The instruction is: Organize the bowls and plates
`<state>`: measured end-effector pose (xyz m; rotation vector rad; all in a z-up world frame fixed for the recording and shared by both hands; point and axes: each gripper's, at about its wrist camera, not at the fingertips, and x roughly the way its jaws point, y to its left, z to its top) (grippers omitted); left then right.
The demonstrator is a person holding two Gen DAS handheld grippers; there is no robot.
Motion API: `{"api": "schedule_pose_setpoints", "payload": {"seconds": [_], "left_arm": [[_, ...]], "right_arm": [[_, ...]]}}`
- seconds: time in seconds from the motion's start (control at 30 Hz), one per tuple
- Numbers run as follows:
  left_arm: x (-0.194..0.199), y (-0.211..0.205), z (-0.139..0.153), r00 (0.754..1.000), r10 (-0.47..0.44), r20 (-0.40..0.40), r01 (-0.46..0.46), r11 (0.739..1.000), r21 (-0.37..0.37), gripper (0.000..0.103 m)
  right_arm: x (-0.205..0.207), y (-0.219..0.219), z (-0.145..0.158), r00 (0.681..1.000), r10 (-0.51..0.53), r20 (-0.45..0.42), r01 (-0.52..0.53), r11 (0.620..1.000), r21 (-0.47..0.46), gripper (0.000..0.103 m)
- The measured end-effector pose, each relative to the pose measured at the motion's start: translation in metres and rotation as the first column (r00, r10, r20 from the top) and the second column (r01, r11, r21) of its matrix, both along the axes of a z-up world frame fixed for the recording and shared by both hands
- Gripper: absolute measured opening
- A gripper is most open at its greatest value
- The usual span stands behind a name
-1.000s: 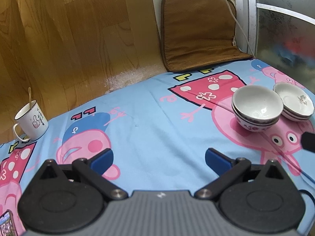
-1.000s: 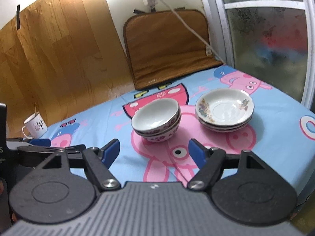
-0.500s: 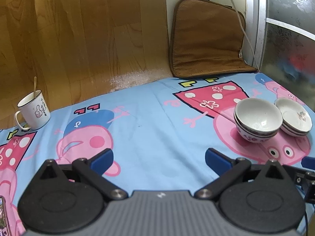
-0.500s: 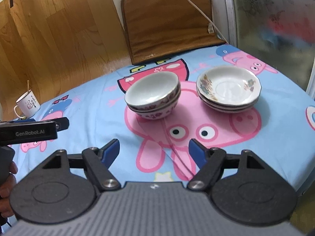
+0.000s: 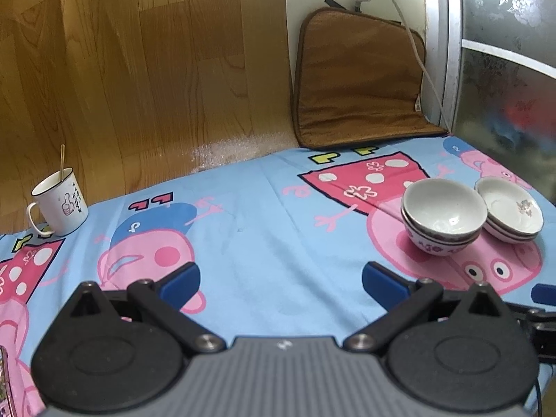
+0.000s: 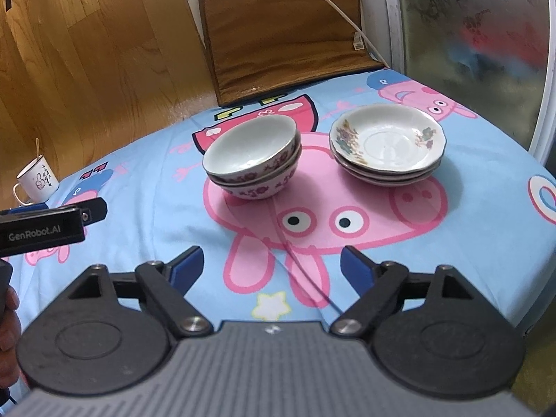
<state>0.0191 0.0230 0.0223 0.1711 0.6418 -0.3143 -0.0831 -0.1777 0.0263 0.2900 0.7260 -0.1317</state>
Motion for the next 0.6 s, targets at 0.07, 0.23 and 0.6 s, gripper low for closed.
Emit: {"api": "schedule_pose_setpoints", "payload": {"seconds": [0.07, 0.23, 0.6], "left_arm": [[-0.0009, 0.0006, 0.0005, 1.0, -0.007, -0.004, 0.007, 1.0, -0.006, 0.103], [-0.0035, 0.0028, 0.0015, 0.999, -0.029, -0.034, 0.029, 0.999, -0.025, 0.103], [-0.0092, 0.007, 0.0038, 0.998, -0.044, -0.043, 0.043, 0.998, -0.035, 0.103]], "right_arm": [[-0.0006, 0.0011, 0.0, 1.0, 0.001, -0.003, -0.001, 1.0, -0.002, 0.09], [-0.0037, 0.0046, 0.0008, 1.0, 0.0, -0.007, 0.0, 1.0, -0.013, 0.095], [-0.0083, 0.0064, 0.0019, 1.0, -0.001, -0.011, 0.001, 1.0, -0.026, 0.098]]}}
